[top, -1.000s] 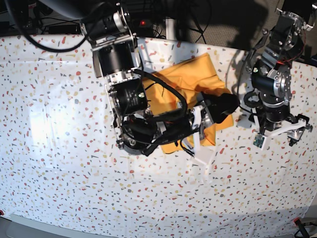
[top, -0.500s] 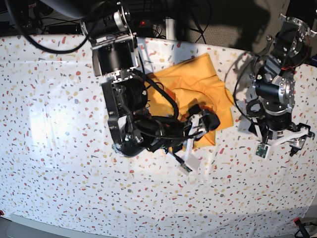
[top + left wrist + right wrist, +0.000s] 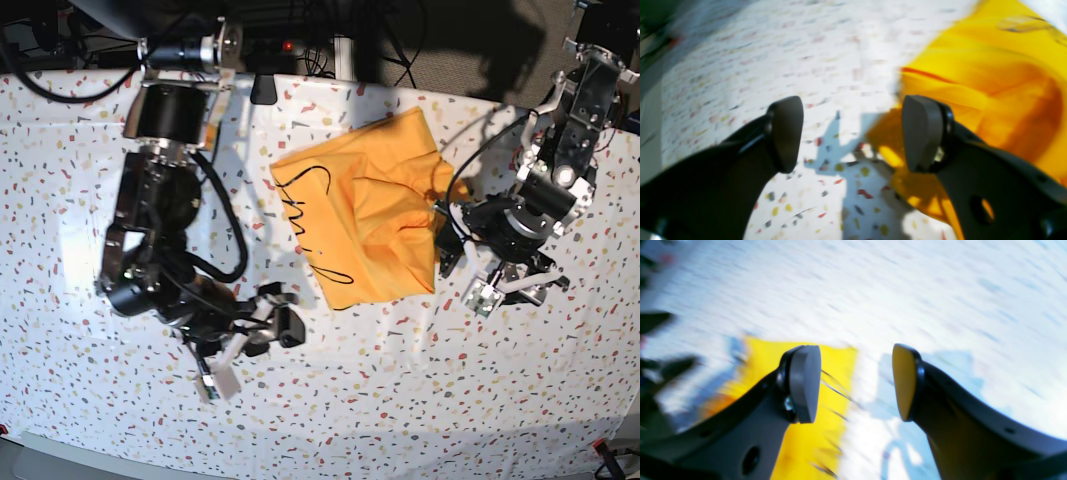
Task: Fold the T-shirt properly
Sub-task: 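Fold the other end over with the left gripper and press it flat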
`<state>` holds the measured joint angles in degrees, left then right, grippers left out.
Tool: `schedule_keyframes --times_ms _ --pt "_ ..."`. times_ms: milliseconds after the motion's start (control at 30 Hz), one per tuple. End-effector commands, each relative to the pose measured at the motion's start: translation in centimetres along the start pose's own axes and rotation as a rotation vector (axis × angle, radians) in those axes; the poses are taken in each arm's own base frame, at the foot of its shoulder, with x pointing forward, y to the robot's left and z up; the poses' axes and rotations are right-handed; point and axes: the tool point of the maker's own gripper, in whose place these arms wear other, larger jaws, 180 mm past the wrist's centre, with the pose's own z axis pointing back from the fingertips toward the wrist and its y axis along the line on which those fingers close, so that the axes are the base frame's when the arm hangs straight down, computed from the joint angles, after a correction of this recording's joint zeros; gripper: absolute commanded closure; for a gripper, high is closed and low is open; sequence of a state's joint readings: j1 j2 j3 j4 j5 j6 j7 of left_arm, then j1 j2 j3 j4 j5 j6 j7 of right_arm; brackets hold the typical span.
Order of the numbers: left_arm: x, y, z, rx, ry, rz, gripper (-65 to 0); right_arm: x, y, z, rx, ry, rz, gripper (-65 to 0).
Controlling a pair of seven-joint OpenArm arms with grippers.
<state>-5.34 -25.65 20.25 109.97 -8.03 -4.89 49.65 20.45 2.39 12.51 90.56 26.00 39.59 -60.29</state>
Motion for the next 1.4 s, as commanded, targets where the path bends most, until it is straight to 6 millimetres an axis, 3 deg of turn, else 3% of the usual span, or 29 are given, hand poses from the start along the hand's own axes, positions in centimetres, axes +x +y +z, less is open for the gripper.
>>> schedule_keyframes --times_ms 0,133,233,300,400,500,600,767,833,967,1033,1233,1367 --pt "2.5 -0.7 0.7 -0.044 -0.086 0.003 -44.7 1.5 -1.6 1.3 -0.032 -0.048 0.022 -32.4" --pt "5.1 -8.5 4.1 -0.412 -0.208 -0.040 -44.7 -1.6 -7.5 5.2 -0.167 0.012 0.003 -32.4" --pt "5.8 -10.4 5.1 -0.464 -0.240 -0.011 -44.7 -3.5 -10.1 7.7 -0.228 0.042 -0.023 -32.4" --pt "5.4 -10.4 4.3 -0.421 -0.232 -0.018 -44.7 -4.5 -11.2 9.2 -0.248 0.056 -0.049 -32.4" --pt "4.3 -9.2 1.6 -0.321 -0.187 0.024 -44.7 -5.4 -11.9 10.4 -0.252 0.052 -0.094 -32.4" --pt "2.6 -10.1 -0.5 -0.328 -0.097 0.080 -44.7 -5.4 -11.9 10.9 -0.241 0.034 -0.125 -32.4" --pt "1.7 -11.5 -1.1 -0.356 -0.035 0.112 -44.7 -5.3 -11.7 10.8 -0.228 0.029 -0.129 -32.4" --pt "1.9 -11.6 -1.1 -0.358 -0.036 0.116 -43.9 -5.4 -11.7 10.8 -0.228 0.035 -0.130 -32.4" --pt "1.5 -11.7 -1.1 -0.359 -0.017 0.113 -37.2 -5.3 -11.7 10.8 -0.226 0.032 -0.131 -32.4" --pt "1.0 -11.8 -1.1 -0.361 0.013 0.108 -10.4 -5.1 -11.5 10.7 -0.213 0.021 -0.135 -32.4" --pt "1.0 -11.8 -1.1 -0.362 0.013 0.108 -1.2 -5.1 -11.4 10.7 -0.209 0.017 -0.137 -32.4" --pt "0.9 -11.8 -0.9 -0.361 0.028 0.101 0.0 -5.1 -11.4 10.7 -0.209 0.017 -0.136 -32.4" --pt "0.5 -11.5 0.4 -0.354 0.082 0.060 0.0 -5.1 -11.4 10.7 -0.209 0.017 -0.136 -32.4"
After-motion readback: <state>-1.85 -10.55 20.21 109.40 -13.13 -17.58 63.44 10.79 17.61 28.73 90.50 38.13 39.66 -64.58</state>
